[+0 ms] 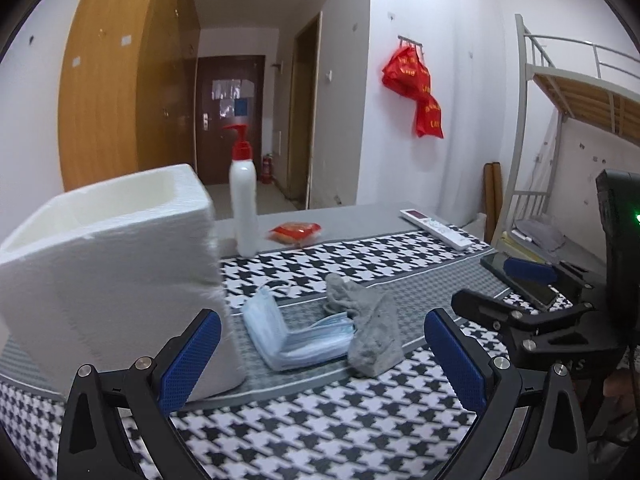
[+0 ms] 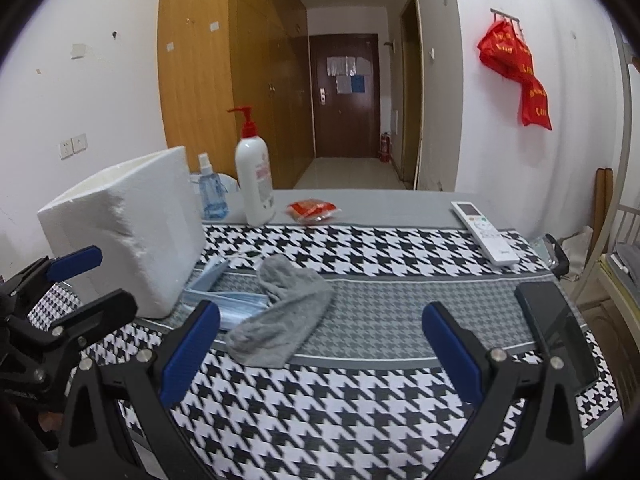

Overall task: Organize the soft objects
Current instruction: 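Lower the left gripper onto the blue face mask and close it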

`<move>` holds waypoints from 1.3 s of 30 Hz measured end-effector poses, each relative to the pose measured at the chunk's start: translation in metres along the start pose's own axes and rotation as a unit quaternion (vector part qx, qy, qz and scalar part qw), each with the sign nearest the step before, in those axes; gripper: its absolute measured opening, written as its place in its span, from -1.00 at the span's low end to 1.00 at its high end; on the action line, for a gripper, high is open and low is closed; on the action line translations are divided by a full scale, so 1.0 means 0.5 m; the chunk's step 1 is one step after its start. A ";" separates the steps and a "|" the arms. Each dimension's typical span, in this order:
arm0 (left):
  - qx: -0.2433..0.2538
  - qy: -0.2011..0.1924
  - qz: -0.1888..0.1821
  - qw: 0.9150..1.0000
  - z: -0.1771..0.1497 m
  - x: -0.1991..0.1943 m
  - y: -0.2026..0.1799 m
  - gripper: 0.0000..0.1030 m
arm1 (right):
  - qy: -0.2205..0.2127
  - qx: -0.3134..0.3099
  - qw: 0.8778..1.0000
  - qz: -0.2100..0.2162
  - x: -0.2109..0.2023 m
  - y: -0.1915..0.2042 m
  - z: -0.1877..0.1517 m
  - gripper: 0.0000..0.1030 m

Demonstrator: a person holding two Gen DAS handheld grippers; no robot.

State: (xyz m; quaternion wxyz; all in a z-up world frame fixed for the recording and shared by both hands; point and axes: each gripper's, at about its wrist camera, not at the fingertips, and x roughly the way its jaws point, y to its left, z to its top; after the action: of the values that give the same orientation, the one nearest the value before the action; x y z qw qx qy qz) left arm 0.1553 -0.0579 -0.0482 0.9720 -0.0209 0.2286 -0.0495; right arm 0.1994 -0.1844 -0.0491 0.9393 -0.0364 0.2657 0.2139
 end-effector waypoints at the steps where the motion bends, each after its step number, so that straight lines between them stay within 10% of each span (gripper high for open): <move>1: -0.004 0.004 0.001 1.000 0.003 0.011 0.000 0.98 | 0.002 0.000 1.000 -0.003 0.003 -0.005 0.000 0.99; 20: -0.018 0.047 -0.012 0.999 0.020 0.127 0.010 0.98 | 0.031 0.016 0.999 -0.022 0.054 -0.043 0.016 0.99; 39: 0.005 0.056 0.104 0.993 0.009 0.114 0.025 0.98 | 0.061 0.004 0.998 0.006 0.099 -0.025 0.024 0.99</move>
State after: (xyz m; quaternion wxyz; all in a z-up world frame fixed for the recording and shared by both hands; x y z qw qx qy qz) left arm 0.2093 -0.0515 -0.0704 0.9577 0.0110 0.2834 0.0496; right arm 0.2485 -0.1744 -0.0649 0.9201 -0.0442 0.3237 0.2160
